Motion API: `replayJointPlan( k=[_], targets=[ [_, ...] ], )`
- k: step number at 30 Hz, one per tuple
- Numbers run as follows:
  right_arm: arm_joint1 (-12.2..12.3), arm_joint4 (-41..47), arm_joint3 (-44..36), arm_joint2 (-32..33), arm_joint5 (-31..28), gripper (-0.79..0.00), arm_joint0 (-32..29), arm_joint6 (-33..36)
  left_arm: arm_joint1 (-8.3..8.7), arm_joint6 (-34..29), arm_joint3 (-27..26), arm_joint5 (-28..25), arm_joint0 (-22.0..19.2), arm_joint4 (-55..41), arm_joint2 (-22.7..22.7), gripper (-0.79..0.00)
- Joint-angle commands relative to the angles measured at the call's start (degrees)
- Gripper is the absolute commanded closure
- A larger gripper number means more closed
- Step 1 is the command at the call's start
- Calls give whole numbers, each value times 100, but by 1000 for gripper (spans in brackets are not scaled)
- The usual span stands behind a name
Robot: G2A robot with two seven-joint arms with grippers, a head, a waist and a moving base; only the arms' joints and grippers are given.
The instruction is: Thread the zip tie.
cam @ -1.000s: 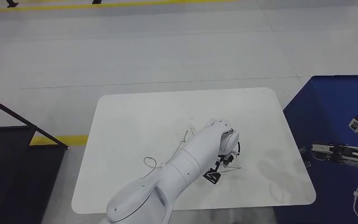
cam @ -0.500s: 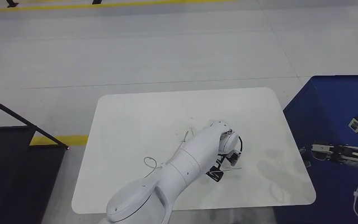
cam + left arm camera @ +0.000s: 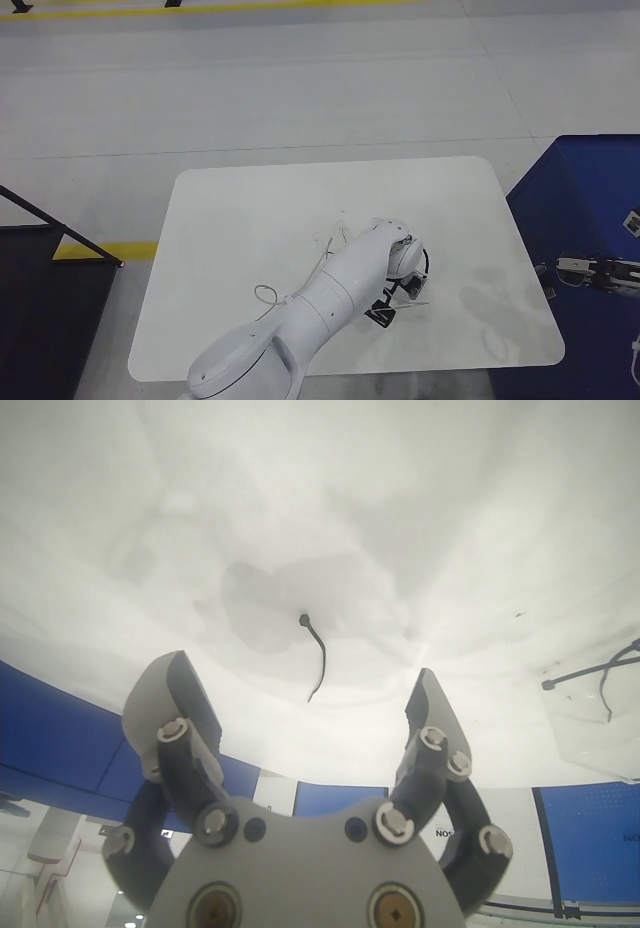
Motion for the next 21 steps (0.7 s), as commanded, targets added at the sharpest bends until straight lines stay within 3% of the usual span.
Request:
replayJointPlan(
  k=[1, 3, 8, 21],
  targets=[
    [0, 0, 0, 0, 0, 0, 0, 0, -4, -15, -17, -27, 20, 104, 24, -376],
    [0, 0, 0, 0, 0, 0, 0, 0, -13, 15, -61, -104, 66, 169, 60, -231],
    [0, 0, 0, 0, 0, 0, 0, 0, -6, 12, -134, -166, 106, 229, 74, -151],
    [0, 0, 0, 0, 0, 0, 0, 0, -17, -58, 85, -36, 87, 172, -34, -200]
  ],
)
